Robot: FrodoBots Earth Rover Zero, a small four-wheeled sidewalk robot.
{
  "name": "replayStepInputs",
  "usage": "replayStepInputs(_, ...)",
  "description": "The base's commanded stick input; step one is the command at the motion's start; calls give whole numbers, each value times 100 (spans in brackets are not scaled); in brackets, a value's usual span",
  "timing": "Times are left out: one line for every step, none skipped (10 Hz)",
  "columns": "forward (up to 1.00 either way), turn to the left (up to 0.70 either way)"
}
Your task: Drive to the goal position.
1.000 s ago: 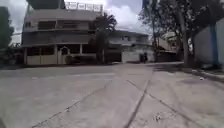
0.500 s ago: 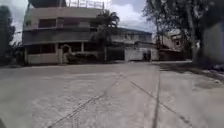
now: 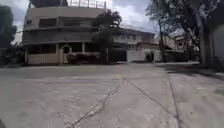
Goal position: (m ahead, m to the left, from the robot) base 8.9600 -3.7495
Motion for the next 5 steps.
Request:
replayStepInputs(100, 0)
replayStepInputs(100, 0)
replayStepInputs(100, 0)
replayStepInputs(100, 0)
replayStepInputs(100, 0)
